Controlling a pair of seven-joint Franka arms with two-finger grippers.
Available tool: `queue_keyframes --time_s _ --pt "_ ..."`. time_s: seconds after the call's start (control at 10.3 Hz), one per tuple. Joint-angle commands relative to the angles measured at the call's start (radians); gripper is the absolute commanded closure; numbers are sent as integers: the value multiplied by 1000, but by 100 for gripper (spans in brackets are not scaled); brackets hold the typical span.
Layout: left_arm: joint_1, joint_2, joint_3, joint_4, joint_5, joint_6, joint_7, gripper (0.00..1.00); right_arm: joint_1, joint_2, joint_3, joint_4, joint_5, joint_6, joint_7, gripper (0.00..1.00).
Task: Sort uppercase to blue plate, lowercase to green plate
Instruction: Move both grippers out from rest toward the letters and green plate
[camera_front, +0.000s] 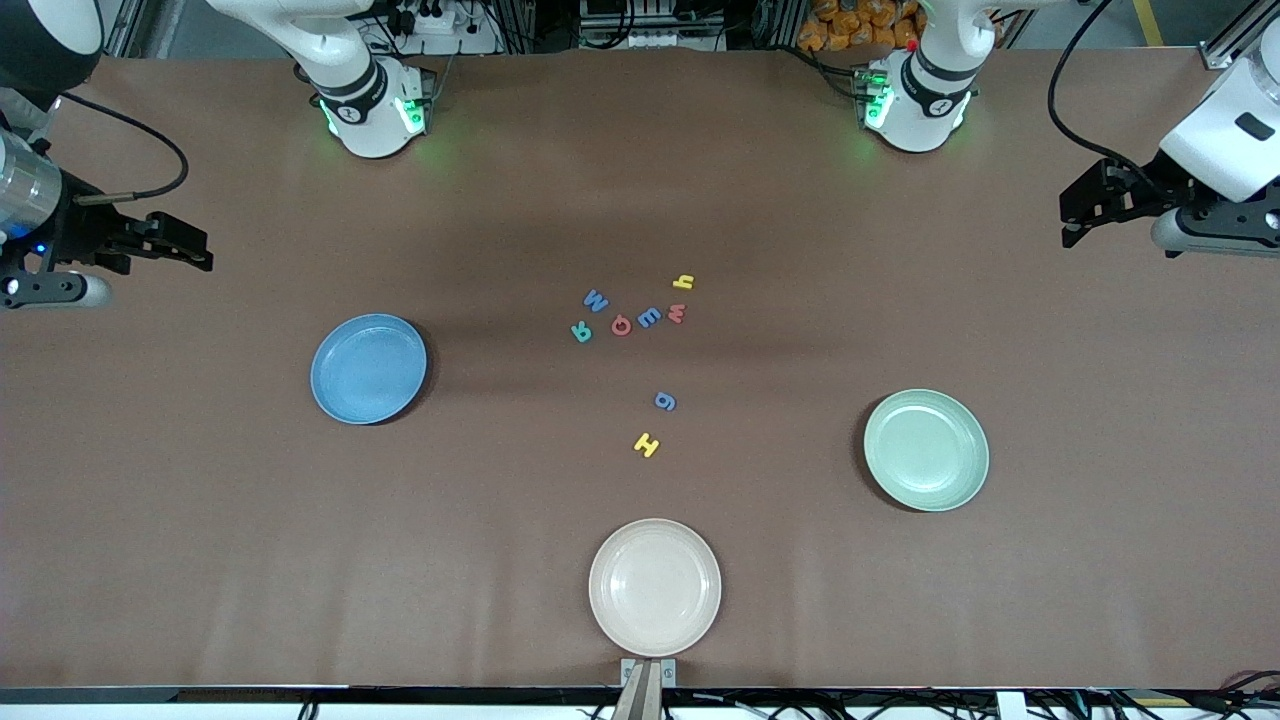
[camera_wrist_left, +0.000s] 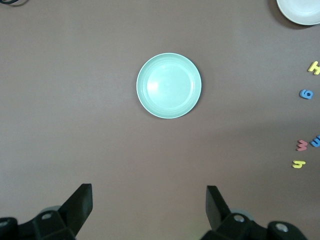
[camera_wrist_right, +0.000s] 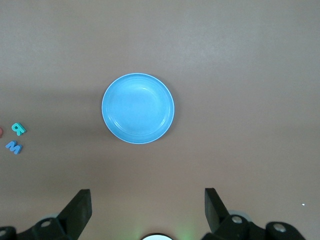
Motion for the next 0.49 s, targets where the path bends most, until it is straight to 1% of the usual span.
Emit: queue_keyframes --time_s 0.0,0.29,0.39 --pt "-2 1 -6 14 9 -10 -5 0 -10 -31 12 -32 -7 13 15 0" --pt "-2 18 -6 14 11 -9 -8 0 -7 -31 20 -33 -7 7 18 0" --pt "-2 32 -6 11 8 -9 -9 0 -7 -28 51 -33 -7 5 53 0"
